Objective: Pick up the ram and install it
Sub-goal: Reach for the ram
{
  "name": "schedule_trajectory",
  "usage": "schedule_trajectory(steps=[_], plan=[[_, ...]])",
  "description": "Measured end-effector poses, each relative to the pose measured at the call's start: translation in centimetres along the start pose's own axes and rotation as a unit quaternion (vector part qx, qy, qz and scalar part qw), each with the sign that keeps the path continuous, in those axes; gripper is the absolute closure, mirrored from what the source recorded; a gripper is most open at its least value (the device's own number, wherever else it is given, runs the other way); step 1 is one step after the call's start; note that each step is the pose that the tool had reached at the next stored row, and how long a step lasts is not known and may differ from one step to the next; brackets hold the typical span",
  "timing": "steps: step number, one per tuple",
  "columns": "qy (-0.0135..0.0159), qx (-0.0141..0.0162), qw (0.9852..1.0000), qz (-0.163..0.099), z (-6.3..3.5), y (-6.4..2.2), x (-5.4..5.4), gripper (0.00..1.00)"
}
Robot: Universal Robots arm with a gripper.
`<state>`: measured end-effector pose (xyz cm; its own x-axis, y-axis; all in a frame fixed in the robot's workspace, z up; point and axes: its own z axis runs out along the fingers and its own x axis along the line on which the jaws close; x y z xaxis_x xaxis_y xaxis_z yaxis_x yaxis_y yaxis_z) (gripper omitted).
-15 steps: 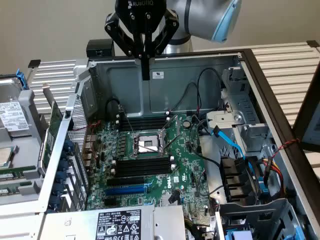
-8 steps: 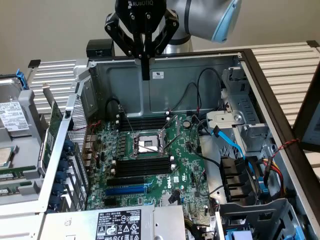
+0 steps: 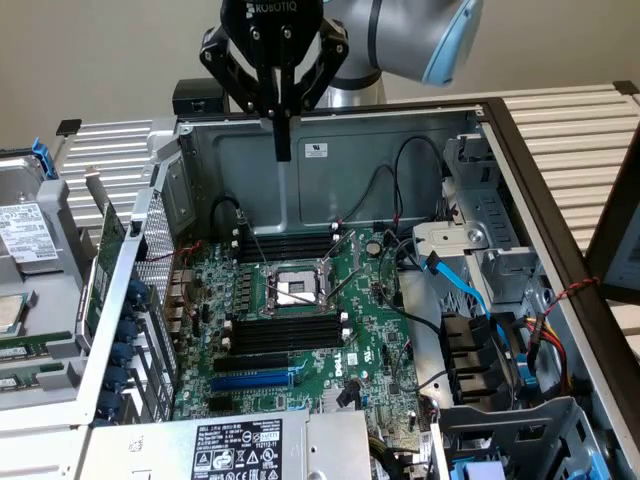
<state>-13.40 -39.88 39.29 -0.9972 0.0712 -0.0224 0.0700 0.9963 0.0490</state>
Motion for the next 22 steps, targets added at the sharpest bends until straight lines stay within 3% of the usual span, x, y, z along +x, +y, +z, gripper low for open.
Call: schedule_trajectory(steps=[6, 22], plan=[[-0.0011, -0.0001, 1.0, 0.0, -0.06, -0.18, 2.4, 0.9], [-0.0004, 0.0001, 1.0, 0.0, -0.24, -0.71, 9.7, 0.9]])
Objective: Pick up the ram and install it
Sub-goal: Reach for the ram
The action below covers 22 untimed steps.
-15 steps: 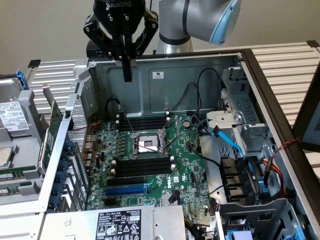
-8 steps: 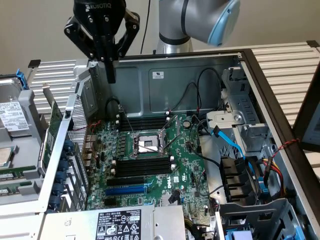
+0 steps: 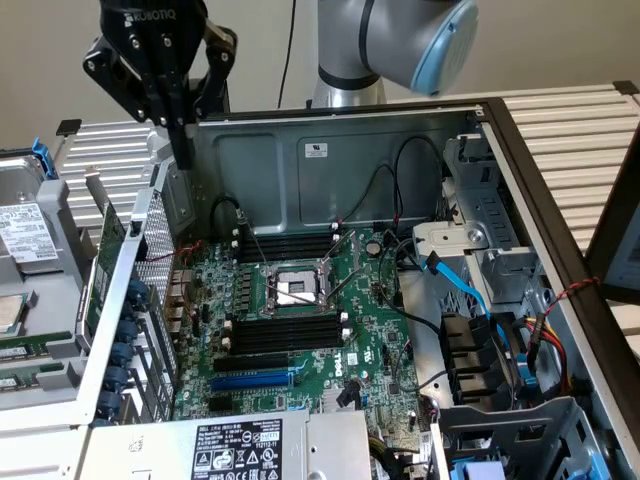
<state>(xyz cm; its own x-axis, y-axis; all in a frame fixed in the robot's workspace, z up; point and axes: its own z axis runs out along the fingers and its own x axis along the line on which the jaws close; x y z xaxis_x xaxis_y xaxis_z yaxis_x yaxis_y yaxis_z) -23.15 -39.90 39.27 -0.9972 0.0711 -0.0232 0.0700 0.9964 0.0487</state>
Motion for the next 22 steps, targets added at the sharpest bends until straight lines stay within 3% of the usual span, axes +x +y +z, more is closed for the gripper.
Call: schedule_trajectory(steps=[12, 15, 19, 22], plan=[[0.0015, 0.0007, 1.0, 0.0, 0.41, -0.41, 5.4, 0.9], [0.0046, 0.0015, 1.0, 0.0, 0.54, -0.5, 6.6, 0.9], [0.0135, 0.0045, 0.9999, 0.001, 0.71, -0.6, 8.1, 0.9], [0.0141, 0.005, 0.9999, 0.001, 0.9, -0.71, 9.4, 0.9]])
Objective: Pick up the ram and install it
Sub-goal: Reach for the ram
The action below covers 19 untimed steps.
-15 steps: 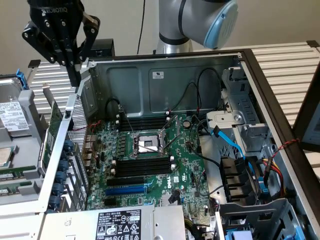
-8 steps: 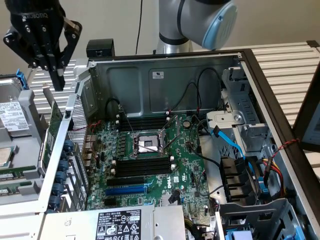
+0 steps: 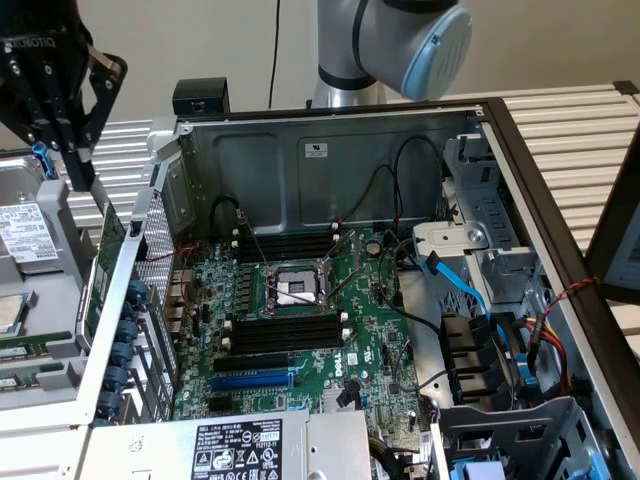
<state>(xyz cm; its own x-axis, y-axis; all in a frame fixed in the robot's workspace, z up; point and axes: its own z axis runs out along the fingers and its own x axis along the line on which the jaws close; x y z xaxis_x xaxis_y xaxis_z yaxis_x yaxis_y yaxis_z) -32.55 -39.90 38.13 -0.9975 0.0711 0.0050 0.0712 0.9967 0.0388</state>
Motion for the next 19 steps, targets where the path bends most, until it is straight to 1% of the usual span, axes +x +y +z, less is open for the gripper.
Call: schedule_trajectory(steps=[2, 5, 8, 12, 17, 19], plan=[[0.0, 0.0004, 1.0, 0.0, 0.17, -0.07, 0.9, 0.9], [-0.0002, 0.0021, 1.0, 0.0, 0.47, -0.13, 2.2, 0.9], [-0.0004, 0.0025, 1.0, 0.0, 0.57, -0.04, 3.2, 0.9], [-0.0005, 0.0026, 1.0, 0.0, 0.65, 0.26, 4.4, 0.9], [-0.0005, 0.0028, 1.0, 0.0, 0.74, 1.04, 6.0, 0.9], [-0.0005, 0.0028, 1.0, 0.0, 0.74, 1.1, 6.6, 0.9]])
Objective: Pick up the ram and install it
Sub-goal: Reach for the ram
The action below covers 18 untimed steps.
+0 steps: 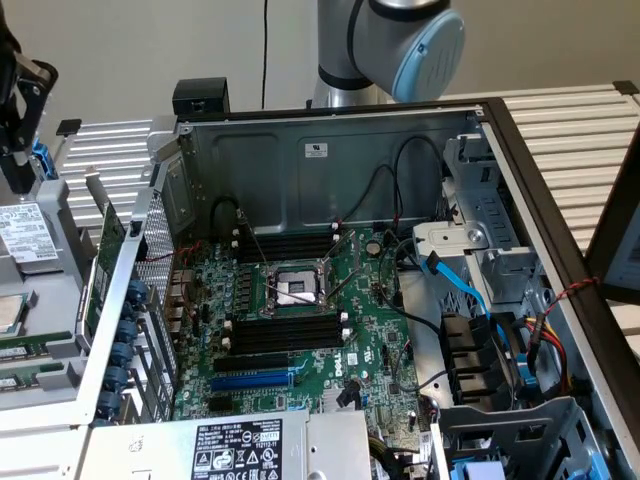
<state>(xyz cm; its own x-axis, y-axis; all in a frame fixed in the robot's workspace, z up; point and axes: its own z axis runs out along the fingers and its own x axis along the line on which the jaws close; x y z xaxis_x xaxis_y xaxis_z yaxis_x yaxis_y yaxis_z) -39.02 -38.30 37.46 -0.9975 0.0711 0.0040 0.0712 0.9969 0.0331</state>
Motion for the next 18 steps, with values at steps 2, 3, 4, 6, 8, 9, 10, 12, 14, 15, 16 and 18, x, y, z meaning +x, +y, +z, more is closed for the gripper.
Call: schedule_trajectory(steps=[2, 3, 4, 6, 8, 9, 10, 12, 14, 15, 16, 18], plan=[[0.0, -0.0002, 1.0, 0.0, 0.01, -0.05, 0.7, 0.9], [0.0, -0.0005, 1.0, 0.0, 0.02, -0.07, 1.0, 0.9], [0.0, -0.0007, 1.0, 0.0, 0.03, -0.09, 1.3, 0.9], [0.0001, -0.0009, 1.0, 0.0, 0.07, -0.14, 2.0, 0.9], [0.0001, -0.001, 1.0, 0.0, 0.11, -0.17, 2.4, 0.9], [0.0001, -0.001, 1.0, 0.0, 0.11, -0.18, 2.5, 0.9], [0.0001, -0.001, 1.0, 0.0, 0.11, -0.17, 2.6, 0.9], [0.0, -0.001, 1.0, 0.0, 0.14, -0.19, 2.9, 0.9], [0.0001, -0.001, 1.0, 0.0, 0.14, -0.21, 3.2, 0.9], [0.0001, -0.001, 1.0, 0.0, 0.15, -0.22, 3.2, 0.9], [0.0001, -0.001, 1.0, 0.0, 0.15, -0.22, 3.3, 0.9], [0.0001, -0.0009, 1.0, 0.0, 0.15, -0.23, 3.4, 0.9]])
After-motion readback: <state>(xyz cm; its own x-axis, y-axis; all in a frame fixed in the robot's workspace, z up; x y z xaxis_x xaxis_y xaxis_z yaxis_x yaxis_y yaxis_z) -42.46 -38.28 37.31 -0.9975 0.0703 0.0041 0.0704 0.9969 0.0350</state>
